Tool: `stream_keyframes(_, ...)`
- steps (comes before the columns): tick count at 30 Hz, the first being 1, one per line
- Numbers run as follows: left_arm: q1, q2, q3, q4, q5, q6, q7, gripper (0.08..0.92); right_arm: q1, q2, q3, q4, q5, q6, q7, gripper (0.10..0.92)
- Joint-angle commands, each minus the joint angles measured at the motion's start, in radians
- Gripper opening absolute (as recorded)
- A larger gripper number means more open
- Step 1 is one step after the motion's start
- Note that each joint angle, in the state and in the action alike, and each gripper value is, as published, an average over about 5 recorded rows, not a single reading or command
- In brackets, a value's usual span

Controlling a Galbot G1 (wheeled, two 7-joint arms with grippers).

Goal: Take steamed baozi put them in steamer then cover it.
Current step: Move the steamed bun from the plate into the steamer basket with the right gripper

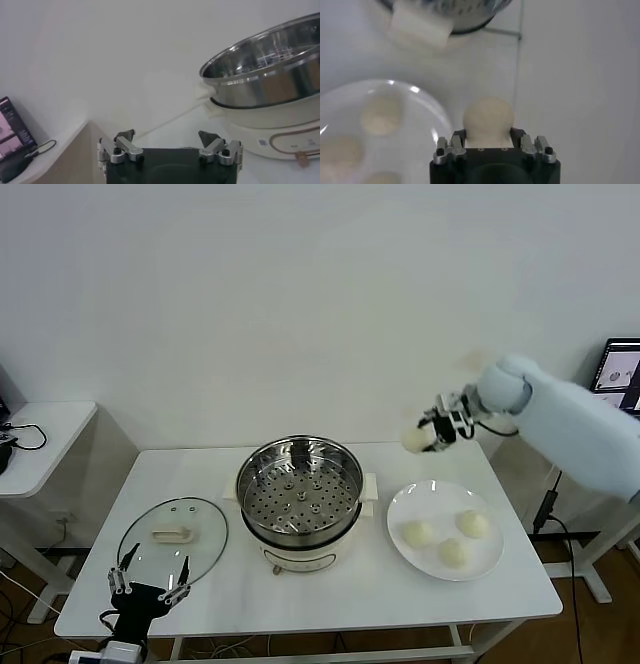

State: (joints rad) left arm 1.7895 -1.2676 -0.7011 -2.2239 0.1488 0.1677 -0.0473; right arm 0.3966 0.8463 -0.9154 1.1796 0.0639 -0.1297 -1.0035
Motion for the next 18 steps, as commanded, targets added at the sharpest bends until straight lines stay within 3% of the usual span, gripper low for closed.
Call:
stream_keyframes(1,-0.011,0.007,-0.013,0.004,-0.006,0.002,0.002,0.823,0.234,0.138,-0.150,0.034,0.161,-0.003,0.031,0.569)
stream_keyframes(7,-0.022,0.011,-0.030,0.015,-0.016,0.003,0.003,0.823,0.216,0.290,-0.201,0.014,0.182,0.049,0.072,0.568)
stream_keyframes(18,-0.020,0.015,-0.066,0.017,-0.036,0.004,0.004,0.823,0.129,0.493,-0.309,-0.093,-0.023,0.263,0.118,0.568)
